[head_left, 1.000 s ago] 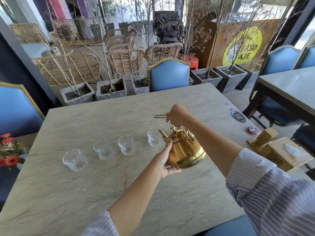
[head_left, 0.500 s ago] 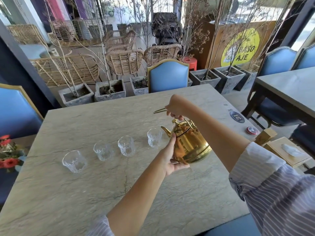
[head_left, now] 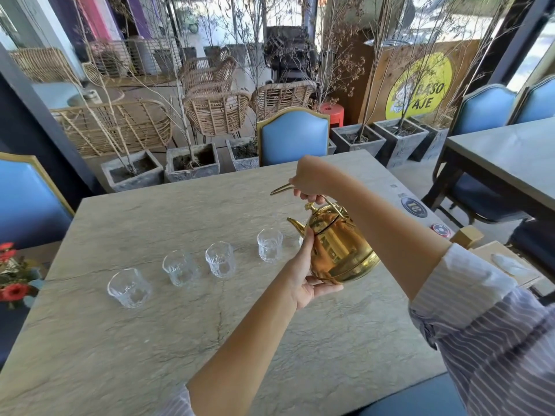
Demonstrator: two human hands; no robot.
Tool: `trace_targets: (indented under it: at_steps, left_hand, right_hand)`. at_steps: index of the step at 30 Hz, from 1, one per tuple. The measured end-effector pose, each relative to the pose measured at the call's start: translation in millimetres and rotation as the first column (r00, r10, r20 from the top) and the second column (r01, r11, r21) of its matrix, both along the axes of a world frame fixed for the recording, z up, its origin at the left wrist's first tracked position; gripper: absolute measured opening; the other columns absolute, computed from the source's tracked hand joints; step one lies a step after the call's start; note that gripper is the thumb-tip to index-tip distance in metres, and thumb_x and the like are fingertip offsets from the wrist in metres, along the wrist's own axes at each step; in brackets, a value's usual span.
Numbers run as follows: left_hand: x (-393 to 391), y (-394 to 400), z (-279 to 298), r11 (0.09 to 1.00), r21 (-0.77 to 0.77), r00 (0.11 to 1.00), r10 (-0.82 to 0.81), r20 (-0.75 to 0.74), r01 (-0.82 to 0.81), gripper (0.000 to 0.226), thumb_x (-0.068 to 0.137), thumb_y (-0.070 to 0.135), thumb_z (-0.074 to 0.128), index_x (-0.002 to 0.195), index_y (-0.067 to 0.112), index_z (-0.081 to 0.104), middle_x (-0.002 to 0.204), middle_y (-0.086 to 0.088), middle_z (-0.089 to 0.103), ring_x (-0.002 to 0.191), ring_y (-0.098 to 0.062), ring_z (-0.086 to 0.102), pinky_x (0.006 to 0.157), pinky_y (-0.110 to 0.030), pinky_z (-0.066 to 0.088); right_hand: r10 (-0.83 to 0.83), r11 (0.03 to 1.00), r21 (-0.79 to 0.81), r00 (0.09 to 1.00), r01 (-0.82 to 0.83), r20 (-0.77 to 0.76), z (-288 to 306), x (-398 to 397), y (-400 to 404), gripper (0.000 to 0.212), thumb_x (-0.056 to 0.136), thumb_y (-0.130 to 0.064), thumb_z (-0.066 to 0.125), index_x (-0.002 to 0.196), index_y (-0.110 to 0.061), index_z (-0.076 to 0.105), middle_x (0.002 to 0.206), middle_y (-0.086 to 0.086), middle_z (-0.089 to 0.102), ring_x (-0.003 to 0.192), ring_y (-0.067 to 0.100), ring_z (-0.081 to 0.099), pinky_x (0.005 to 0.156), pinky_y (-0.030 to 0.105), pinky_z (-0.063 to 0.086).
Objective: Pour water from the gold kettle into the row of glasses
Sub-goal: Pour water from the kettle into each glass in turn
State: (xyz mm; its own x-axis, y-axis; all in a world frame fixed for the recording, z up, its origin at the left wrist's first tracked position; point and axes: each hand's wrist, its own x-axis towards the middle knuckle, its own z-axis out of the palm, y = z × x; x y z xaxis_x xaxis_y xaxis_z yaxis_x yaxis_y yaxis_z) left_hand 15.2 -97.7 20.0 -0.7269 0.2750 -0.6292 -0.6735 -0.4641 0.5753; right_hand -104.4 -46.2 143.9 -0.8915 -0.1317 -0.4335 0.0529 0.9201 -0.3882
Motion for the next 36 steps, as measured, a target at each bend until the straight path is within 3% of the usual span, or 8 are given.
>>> trace_targets:
  at_steps: [6,12,26,32,36]
  left_hand:
    - [1.9,4.1,7.1,1.000,0.012,1.000,0.014,-0.016,-0.014,0.060,0.084,0.065,0.060,0.117,0.015,0.059,0.112,-0.013,0.061,0.118,-0.041,0.058,0.093,-0.058,0.054]
    - [0.4,5.9,9.6,0.999,0.038,0.999,0.025,-0.027,-0.024,0.057,0.083,0.065,0.060,0.112,0.016,0.059,0.114,-0.015,0.060,0.120,-0.041,0.058,0.093,-0.058,0.055]
    - [-2.2,8.0,3.6,0.998,0.059,0.999,0.035,-0.023,-0.033,0.055,0.083,0.065,0.059,0.106,0.016,0.061,0.117,-0.019,0.063,0.115,-0.039,0.061,0.088,-0.056,0.057]
    - [-5.7,5.0,-6.8,0.999,0.029,0.999,0.032,0.026,-0.033,0.070,0.079,0.067,0.063,0.123,0.011,0.058,0.122,-0.020,0.061,0.117,-0.038,0.061,0.089,-0.055,0.057]
    - [-8.7,0.1,-16.4,1.000,0.009,0.999,0.016,0.034,-0.017,0.068,0.081,0.067,0.061,0.121,0.012,0.059,0.116,-0.017,0.064,0.110,-0.035,0.064,0.092,-0.055,0.056]
  right_hand:
    - [0.037,0.994,0.101,0.996,-0.045,0.079,11.6,-2.3,-3.7,0.039,0.104,-0.014,0.031,0.125,0.006,0.057,0.092,0.017,0.054,0.057,0.022,0.045,0.055,0.029,0.037]
    - [0.035,0.989,0.140,0.995,-0.048,0.096,19.8,-1.0,-4.8,0.039,0.104,-0.018,0.030,0.125,0.003,0.055,0.073,0.010,0.052,0.054,0.020,0.043,0.055,0.029,0.037]
    - [0.076,0.983,0.167,0.997,-0.075,-0.002,18.6,0.5,-6.5,0.027,0.103,-0.017,0.034,0.102,-0.001,0.056,0.069,0.008,0.054,0.054,0.018,0.046,0.053,0.027,0.039]
    - [0.072,0.997,0.035,0.970,-0.066,-0.234,-3.7,-0.3,-0.8,0.035,0.096,-0.011,0.046,0.061,-0.009,0.047,0.058,0.004,0.053,0.048,0.016,0.049,0.046,0.025,0.040]
    - [0.017,0.996,0.091,0.987,-0.002,-0.158,-19.8,-5.6,-5.6,0.037,0.098,-0.010,0.044,0.063,-0.002,0.049,0.053,0.006,0.053,0.044,0.019,0.048,0.049,0.028,0.042]
